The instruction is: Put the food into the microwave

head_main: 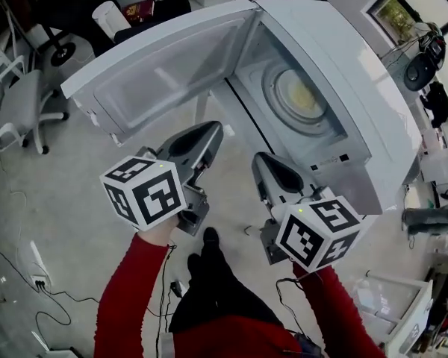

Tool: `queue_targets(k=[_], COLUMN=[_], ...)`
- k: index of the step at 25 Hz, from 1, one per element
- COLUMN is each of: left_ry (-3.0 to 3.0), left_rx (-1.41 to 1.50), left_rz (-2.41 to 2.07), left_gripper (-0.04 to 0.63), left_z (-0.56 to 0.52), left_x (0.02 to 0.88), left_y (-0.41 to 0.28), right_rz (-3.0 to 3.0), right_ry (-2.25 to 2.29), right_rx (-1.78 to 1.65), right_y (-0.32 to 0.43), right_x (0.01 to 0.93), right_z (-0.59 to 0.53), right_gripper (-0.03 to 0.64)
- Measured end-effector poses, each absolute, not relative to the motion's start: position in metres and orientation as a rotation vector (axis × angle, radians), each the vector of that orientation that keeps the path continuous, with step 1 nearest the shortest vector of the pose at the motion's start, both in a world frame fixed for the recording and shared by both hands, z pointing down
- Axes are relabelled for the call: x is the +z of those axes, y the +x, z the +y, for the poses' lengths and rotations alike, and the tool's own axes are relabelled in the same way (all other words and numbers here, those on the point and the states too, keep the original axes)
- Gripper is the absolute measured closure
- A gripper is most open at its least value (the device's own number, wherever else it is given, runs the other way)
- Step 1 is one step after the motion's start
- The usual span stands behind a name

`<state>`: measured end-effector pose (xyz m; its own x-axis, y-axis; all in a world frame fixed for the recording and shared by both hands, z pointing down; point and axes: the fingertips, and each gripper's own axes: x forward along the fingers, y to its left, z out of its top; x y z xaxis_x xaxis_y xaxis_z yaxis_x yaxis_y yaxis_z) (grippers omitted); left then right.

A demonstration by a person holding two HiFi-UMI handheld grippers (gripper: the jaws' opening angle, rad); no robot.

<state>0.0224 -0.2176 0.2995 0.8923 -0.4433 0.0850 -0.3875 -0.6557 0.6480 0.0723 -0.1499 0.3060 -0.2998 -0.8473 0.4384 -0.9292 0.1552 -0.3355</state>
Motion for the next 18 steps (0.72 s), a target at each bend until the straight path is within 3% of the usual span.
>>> queue_targets(k=[18], left_ry=[2.662], left_rx=[0.149], left_rz=[-1.036], left_gripper=[0.584], left_z=[-0.124], left_x=[0.259], left_y=[-0.050], right_rz=[-2.450], right_ry=[1.829], right_rx=[0.687], right_y=[0.065], right_x=[0.254], right_z=[-0.067], right_gripper=[0.603])
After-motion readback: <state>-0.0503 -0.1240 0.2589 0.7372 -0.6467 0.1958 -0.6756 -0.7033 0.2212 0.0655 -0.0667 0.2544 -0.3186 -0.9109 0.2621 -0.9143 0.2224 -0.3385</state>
